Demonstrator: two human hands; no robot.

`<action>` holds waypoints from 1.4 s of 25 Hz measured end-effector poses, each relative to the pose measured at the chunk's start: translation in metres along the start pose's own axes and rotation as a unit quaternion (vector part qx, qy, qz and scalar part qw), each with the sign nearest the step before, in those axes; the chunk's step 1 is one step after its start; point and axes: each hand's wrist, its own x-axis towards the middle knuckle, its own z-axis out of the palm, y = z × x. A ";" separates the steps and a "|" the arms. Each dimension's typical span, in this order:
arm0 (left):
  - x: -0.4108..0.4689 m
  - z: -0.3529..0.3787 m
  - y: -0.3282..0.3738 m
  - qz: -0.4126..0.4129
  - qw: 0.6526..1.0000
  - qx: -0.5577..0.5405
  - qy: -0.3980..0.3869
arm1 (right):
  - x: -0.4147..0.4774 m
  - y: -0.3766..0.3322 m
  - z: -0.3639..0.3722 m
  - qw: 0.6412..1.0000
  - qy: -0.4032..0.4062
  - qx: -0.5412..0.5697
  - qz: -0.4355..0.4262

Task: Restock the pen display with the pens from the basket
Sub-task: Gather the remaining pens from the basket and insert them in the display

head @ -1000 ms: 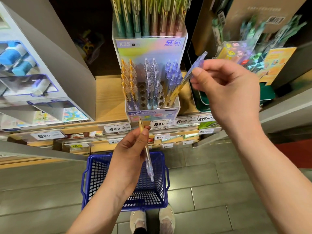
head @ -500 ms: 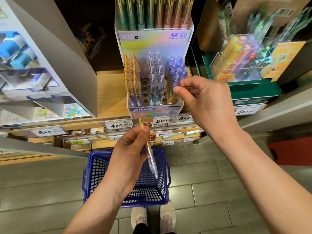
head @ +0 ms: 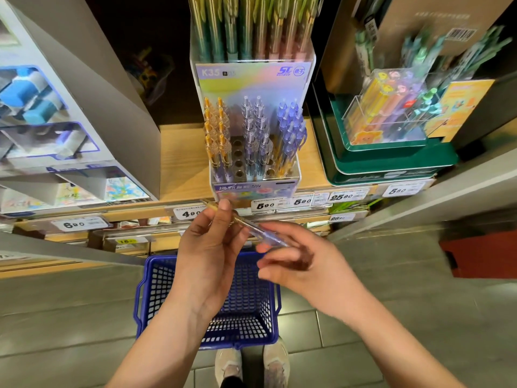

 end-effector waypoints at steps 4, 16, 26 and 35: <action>-0.008 0.000 -0.008 -0.018 1.000 0.001 0.002 | 0.011 -0.001 0.004 0.978 0.170 0.114 -0.035; -0.020 -0.005 -0.009 -0.031 0.996 0.064 -0.057 | 0.036 -0.030 -0.021 0.978 0.148 0.138 -0.052; -0.014 0.001 -0.014 -0.078 0.990 0.101 -0.060 | 0.042 -0.059 -0.050 0.965 0.207 0.105 -0.124; 0.000 0.007 -0.005 -0.033 0.989 0.123 -0.074 | 0.066 -0.083 -0.057 0.939 0.257 -0.080 -0.214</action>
